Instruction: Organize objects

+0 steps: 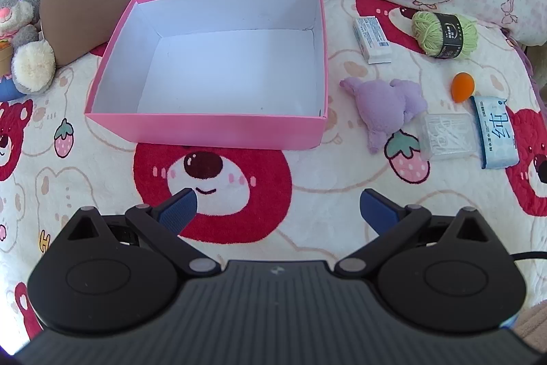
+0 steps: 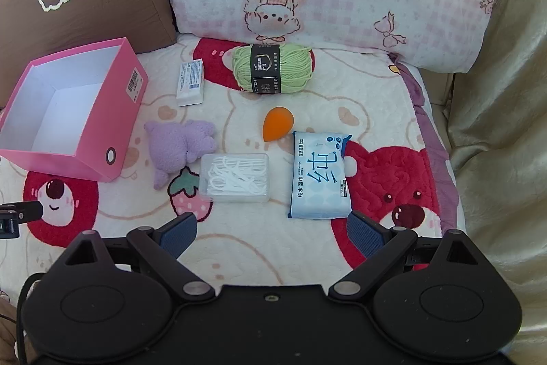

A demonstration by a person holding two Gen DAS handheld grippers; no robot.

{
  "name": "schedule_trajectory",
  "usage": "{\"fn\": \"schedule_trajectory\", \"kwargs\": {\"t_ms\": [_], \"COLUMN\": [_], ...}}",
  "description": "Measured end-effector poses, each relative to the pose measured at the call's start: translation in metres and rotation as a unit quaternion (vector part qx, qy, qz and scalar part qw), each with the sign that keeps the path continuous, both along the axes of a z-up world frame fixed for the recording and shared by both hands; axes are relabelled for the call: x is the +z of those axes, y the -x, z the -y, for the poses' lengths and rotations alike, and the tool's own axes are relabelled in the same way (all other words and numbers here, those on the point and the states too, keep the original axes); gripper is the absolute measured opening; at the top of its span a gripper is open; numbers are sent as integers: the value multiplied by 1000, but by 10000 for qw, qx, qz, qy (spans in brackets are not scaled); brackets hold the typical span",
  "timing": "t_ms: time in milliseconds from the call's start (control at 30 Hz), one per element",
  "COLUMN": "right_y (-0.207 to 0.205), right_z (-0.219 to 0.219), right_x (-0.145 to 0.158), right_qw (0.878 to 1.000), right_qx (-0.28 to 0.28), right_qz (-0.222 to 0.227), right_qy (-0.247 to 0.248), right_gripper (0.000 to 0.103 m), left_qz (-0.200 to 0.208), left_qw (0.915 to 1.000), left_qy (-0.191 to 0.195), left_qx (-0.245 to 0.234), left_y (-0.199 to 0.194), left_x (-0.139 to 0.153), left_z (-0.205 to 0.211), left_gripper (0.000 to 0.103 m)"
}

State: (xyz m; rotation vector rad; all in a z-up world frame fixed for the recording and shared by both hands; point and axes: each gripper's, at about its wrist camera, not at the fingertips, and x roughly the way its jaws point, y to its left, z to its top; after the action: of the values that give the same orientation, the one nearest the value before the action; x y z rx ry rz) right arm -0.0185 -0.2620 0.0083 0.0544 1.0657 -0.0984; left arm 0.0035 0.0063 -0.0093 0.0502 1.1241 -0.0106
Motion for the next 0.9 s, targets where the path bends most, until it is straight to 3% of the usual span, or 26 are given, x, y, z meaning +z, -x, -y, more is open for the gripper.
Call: {"fn": "schedule_trajectory", "kwargs": {"t_ms": [900], "right_y": [0], "right_z": [0], "right_x": [-1], "right_qw": [10000], "right_qx": [-33], "right_qz": [7], "right_qy": [21], "right_gripper": [97], "left_qz": [-80], "left_qw": [10000], "left_qy": [-14], "left_qx": [-14], "left_y": [-1], "left_x": [-3], "left_z": [-4], "left_gripper": [103]}}
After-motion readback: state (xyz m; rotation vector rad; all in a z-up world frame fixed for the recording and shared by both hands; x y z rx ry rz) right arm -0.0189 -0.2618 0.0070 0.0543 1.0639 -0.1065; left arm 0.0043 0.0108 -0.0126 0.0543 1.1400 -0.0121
